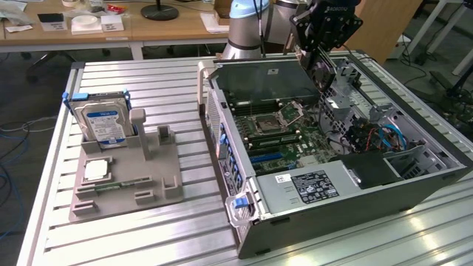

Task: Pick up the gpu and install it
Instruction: 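Insert the gpu into the slot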

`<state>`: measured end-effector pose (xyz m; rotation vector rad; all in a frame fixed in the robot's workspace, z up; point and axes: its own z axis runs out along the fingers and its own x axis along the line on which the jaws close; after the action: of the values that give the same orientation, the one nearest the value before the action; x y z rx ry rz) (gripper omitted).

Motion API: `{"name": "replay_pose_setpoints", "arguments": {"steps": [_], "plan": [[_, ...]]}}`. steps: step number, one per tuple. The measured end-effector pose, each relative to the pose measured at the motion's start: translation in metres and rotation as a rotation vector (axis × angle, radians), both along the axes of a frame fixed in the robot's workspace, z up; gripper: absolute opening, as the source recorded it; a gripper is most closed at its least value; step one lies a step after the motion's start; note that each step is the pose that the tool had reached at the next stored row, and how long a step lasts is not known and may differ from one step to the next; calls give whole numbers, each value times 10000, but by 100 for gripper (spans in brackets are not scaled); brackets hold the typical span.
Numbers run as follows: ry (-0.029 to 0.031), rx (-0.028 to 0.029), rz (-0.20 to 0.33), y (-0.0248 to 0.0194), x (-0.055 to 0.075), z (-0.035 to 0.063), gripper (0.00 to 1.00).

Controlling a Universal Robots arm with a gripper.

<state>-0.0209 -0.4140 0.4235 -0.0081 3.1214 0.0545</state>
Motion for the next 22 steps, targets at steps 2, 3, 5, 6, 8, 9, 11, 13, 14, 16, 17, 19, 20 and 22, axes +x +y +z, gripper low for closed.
{"name": "replay_pose_setpoints", "arguments": {"steps": [2,3,5,6,8,9,11,13,14,16,17,19,20,22], "plan": [[0,1,2,0,0,0,28],[0,2,20,0,0,0,28],[0,3,164,0,0,0,28],[0,3,291,0,0,0,28],[0,4,601,0,0,0,28],[0,5,794,0,0,0,28],[0,6,1149,0,0,0,28],[1,7,1505,0,0,0,28],[0,7,1685,0,0,0,28],[0,7,2054,0,0,-1,28],[0,6,2233,0,0,0,28],[1,6,2599,0,0,-1,28],[1,6,2778,0,0,-1,28],[1,5,3138,0,0,-1,28]]}}
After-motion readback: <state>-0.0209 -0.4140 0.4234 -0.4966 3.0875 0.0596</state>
